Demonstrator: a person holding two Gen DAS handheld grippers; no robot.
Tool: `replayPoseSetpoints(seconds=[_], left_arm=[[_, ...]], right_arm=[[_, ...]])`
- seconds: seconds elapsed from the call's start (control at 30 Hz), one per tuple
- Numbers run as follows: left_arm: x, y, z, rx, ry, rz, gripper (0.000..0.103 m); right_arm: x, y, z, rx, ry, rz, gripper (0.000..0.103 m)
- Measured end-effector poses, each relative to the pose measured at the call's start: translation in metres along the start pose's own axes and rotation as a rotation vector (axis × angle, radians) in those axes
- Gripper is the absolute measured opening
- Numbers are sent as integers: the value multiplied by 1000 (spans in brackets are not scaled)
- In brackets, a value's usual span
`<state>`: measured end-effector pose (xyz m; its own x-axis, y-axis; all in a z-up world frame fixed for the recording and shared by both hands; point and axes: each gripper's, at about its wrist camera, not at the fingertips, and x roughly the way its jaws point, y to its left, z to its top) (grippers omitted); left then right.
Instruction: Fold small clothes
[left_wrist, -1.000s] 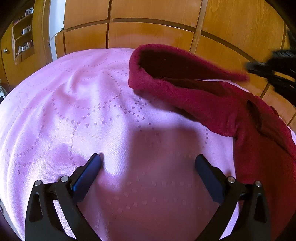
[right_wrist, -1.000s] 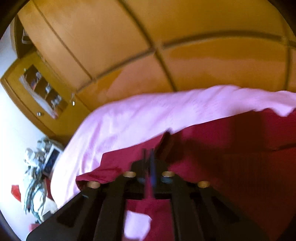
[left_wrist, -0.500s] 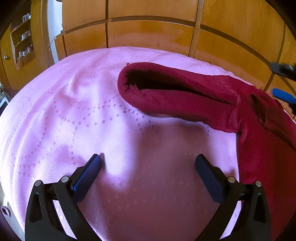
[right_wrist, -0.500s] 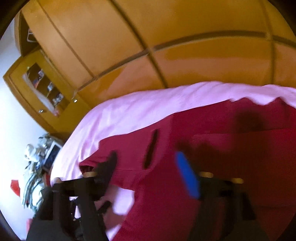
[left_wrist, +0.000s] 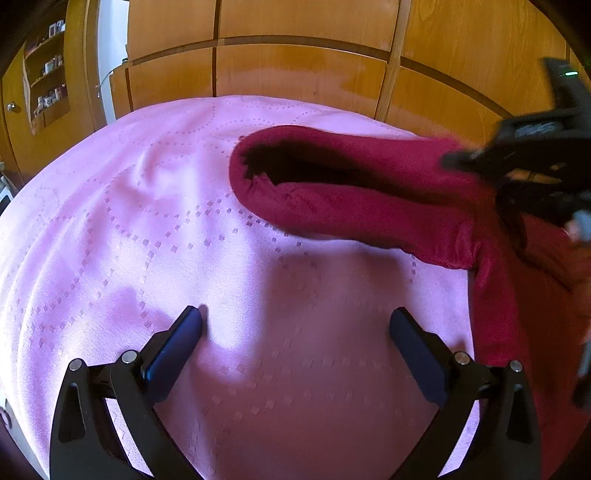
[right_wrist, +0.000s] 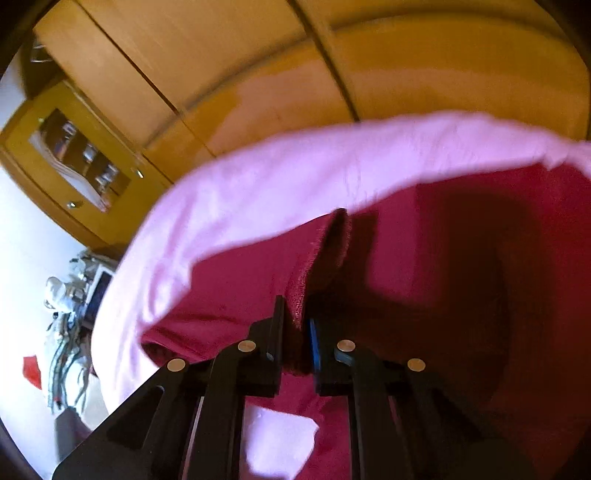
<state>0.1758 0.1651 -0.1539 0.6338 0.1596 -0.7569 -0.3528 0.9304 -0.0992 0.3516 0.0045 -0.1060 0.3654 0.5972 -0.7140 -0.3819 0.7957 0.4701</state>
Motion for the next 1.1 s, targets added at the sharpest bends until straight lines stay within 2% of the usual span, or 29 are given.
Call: replayPoseSetpoints(seconds=[0.13,0.23,0.4,0.67,0.83,1.1], left_arm=[[-2,3,2,-9,2,-17,101],[-4,4,7,-13,19,-15,101],[-16,2,23,-76,0,-17,101],[-26,-25,41,-59,-15,-71,101],[-25,-32,43,-68,-2,-92,101],[-25,-54,40,-30,7,-112,101]], right_arm=[[-59,-15,3,-14,-112,-27,10],[-106,-44,0,6,-179,-77,10],[-151,-92,-3,65,-229,-154,10],[-177,-151,-19,139,-216,-241,10],[-183,-171,-27,176,-221,-274,10],[-189,-209,-41,264,-231,-324,10]])
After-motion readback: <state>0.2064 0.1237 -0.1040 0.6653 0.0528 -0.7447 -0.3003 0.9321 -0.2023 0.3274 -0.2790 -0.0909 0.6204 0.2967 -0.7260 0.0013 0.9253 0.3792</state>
